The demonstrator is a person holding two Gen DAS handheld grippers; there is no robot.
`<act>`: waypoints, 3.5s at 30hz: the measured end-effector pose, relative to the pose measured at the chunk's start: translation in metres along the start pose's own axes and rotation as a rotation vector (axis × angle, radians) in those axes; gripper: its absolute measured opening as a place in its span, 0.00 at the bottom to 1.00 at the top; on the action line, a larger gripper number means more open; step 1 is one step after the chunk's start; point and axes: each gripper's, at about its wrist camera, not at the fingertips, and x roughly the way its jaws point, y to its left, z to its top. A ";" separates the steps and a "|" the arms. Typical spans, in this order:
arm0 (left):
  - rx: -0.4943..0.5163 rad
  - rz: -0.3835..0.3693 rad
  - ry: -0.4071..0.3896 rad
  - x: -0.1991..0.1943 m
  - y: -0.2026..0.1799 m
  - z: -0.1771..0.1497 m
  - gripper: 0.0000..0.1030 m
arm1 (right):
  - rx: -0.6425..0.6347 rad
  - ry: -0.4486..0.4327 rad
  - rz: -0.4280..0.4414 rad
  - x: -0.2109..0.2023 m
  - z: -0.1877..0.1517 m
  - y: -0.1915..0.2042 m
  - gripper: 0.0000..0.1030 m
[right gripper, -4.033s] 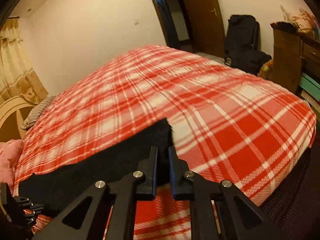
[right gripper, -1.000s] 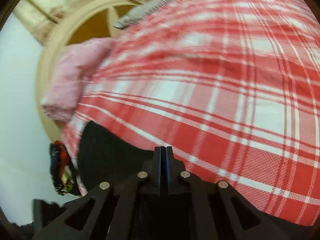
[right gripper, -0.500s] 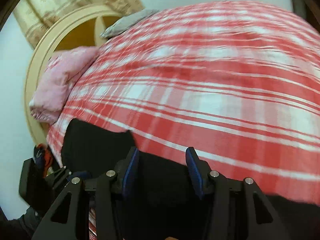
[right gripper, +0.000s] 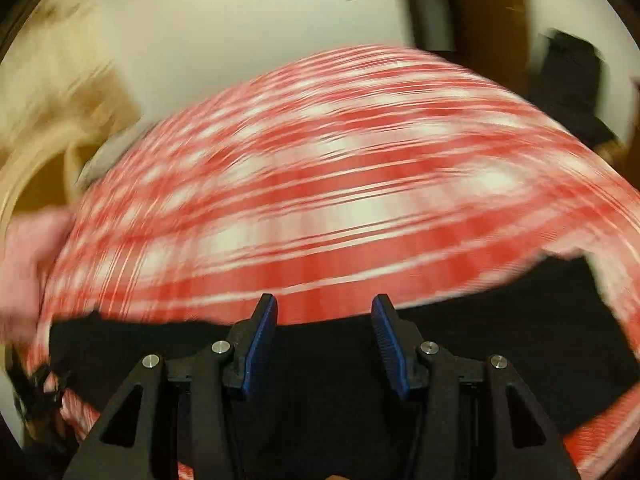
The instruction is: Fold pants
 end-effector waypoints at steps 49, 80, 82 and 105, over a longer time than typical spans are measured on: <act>-0.378 0.186 0.021 0.012 0.148 0.005 0.87 | 0.056 -0.116 -0.195 -0.025 0.022 -0.104 0.60; -0.344 0.366 -0.020 -0.031 0.160 0.014 0.61 | 0.173 -0.144 -0.147 -0.048 -0.005 -0.119 0.60; -0.293 0.397 -0.053 -0.040 0.148 0.021 0.64 | 0.202 -0.120 -0.130 -0.049 -0.007 -0.127 0.60; -0.041 0.067 0.103 0.045 -0.025 0.048 0.77 | 0.289 -0.061 0.013 -0.048 -0.041 -0.139 0.32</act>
